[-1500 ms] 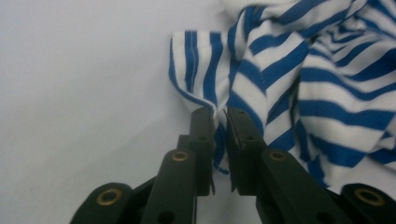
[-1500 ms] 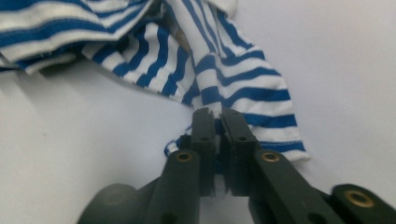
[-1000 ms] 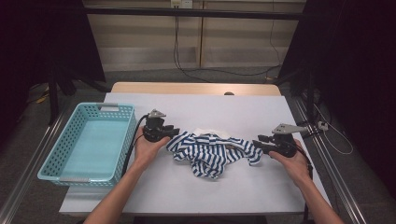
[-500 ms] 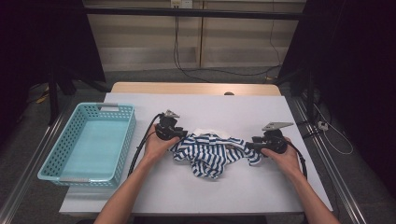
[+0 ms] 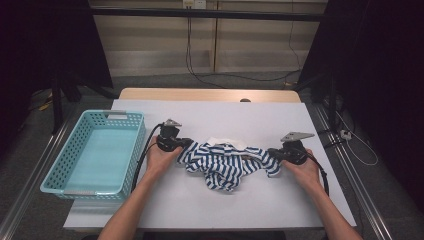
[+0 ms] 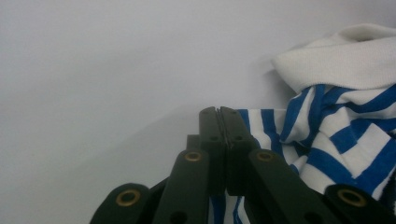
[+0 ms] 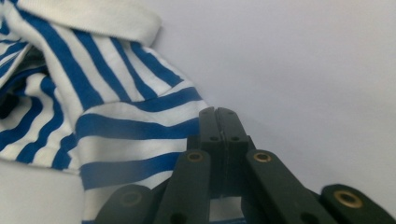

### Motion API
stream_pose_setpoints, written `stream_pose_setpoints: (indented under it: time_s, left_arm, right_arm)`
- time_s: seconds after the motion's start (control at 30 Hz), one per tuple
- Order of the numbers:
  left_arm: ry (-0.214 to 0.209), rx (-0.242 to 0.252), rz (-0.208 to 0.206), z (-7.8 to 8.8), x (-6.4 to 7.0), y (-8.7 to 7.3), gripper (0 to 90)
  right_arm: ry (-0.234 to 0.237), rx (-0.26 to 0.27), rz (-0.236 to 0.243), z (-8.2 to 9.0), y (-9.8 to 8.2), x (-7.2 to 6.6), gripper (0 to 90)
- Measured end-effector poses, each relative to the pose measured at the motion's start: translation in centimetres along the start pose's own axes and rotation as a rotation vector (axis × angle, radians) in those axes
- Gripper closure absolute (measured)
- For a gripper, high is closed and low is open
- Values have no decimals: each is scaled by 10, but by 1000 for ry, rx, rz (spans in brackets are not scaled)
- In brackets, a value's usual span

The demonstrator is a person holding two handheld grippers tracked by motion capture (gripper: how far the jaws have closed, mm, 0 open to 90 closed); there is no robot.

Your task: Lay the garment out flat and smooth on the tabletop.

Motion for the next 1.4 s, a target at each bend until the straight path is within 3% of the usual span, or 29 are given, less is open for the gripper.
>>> stream_pose_setpoints:
  time_s: [0.07, 0.27, 0.3, 0.33, 0.37, 0.4, 0.47, 0.5, 0.57, 0.67, 0.73, 0.8, 0.93, 0.97, 1.03, 1.1, 1.17, 1.3, 1.4]
  left_arm:
    - [20, 27, 20, 1, -1, 2, 890]
    - [59, 11, 4, 13, -15, -1, 890]
    - [52, 43, 64, 11, -14, -2, 891]
    - [77, 19, 24, 13, -19, -4, 890]
    - [80, 16, 21, 13, -21, -6, 890]
    - [73, 33, 50, 13, -20, -6, 890]
    - [84, 52, 70, 15, -21, -4, 890]
    - [117, 75, 78, 17, -25, -2, 890]
    - [96, 82, 89, 17, -24, -1, 889]
    - [100, 75, 82, 16, -23, -2, 868]
    - [89, 82, 85, 16, -23, 0, 772]
    - [76, 98, 78, 16, -20, 5, 694]
    - [51, 87, 75, 12, -14, 13, 554]
    - [66, 96, 50, 10, -15, 16, 519]
    - [56, 88, 31, 4, -12, 19, 458]
    - [36, 78, 7, -3, -8, 22, 452]
    - [24, 41, -42, -10, -4, 22, 441]
    - [5, 16, -70, -21, 3, 22, 488]
    - [19, -15, -99, -27, 4, 18, 509]
  right_arm:
    - [-19, 17, 4, 2, 3, 5, 900]
    - [-111, 56, -14, 7, 6, 27, 900]
    - [-127, 69, -18, 7, 8, 30, 900]
    - [-139, 70, -10, 7, 8, 33, 900]
    - [-152, 60, -6, 6, 6, 34, 900]
    - [-152, 53, -4, 6, 4, 36, 900]
    - [-153, 54, -10, 6, 3, 38, 900]
    - [-150, 56, -24, 6, 4, 38, 900]
    - [-151, 57, -32, 7, 4, 38, 900]
    - [-111, 54, -44, 5, 3, 35, 842]
    - [-82, 51, -52, 4, 3, 33, 763]
    - [-93, 62, -58, 4, 6, 33, 610]
    - [-74, 120, -87, 9, 21, 34, 562]
    - [-56, 118, -92, 9, 23, 33, 561]
    - [-46, 99, -100, 5, 25, 33, 540]
    - [4, 57, -92, -3, 24, 27, 534]
    - [20, 20, -76, -11, 22, 22, 523]
    - [57, 0, -61, -16, 23, 12, 502]
    - [63, 10, -53, -17, 27, 8, 501]
Point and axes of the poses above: each handheld gripper's, and its own axes: z roughly backward along the jaws, y roughly out of its top, x roughly to its right, the point moved 10 cm from there along -z, roughly forward along the jaws, and after that the axes turned 8 degrees about -y, right-handed, at the moved point
